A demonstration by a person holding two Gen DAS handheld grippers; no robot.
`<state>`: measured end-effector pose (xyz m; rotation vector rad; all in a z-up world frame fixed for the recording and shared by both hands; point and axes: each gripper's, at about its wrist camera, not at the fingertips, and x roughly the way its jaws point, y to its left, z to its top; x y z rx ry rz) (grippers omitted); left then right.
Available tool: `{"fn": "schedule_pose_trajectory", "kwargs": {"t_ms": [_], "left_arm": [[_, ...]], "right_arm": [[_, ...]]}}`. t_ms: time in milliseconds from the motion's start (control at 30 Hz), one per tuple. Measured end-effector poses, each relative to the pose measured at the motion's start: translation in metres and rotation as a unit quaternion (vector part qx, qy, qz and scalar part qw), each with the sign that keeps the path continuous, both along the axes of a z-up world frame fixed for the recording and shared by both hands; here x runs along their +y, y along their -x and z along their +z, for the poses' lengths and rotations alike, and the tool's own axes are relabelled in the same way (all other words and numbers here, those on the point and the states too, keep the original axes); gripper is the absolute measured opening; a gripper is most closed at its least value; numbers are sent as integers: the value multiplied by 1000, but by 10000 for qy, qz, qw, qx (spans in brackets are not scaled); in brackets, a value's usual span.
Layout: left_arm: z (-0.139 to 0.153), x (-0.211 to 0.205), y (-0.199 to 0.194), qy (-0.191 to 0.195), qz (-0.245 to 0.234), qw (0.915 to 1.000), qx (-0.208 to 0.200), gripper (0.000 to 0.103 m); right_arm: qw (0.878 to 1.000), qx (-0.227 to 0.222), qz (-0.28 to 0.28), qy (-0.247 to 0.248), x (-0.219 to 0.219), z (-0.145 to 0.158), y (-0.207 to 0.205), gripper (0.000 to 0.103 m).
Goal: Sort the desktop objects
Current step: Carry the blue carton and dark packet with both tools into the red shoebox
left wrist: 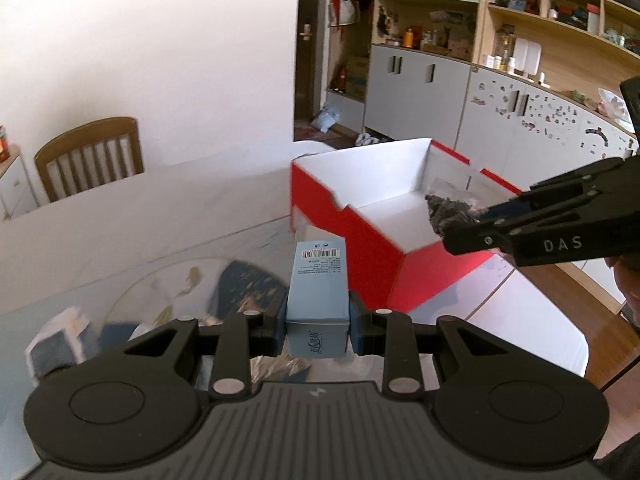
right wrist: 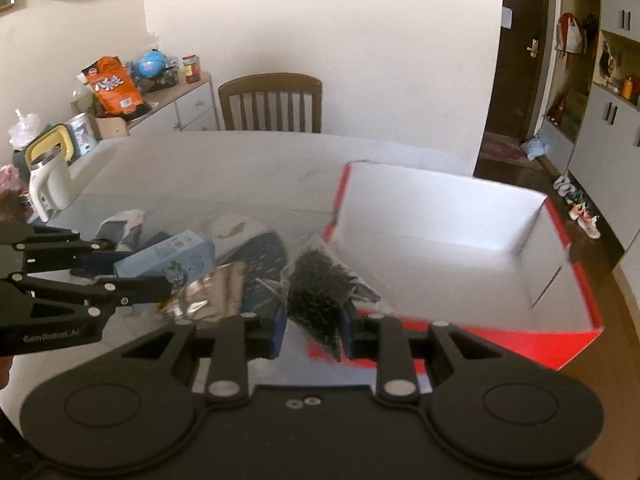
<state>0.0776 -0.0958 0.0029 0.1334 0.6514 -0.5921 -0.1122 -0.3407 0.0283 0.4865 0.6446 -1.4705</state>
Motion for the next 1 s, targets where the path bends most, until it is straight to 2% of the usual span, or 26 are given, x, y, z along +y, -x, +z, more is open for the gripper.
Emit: {"fn": "schedule_pose_trajectory", "kwargs": {"t_ms": [333, 533, 1000], "left_arm": [[6, -59, -25, -77, -273, 9996, -2, 28], [11, -92, -37, -265, -548, 9981, -135, 28], [4, -152, -83, -711, -985, 9925, -110, 28]], "right_arm": [[9998, 121, -158, 55, -13, 9, 49, 26], [9995, 177, -253, -23, -23, 8, 76, 26], [9978, 262, -455, -415, -51, -4, 118, 26]]}}
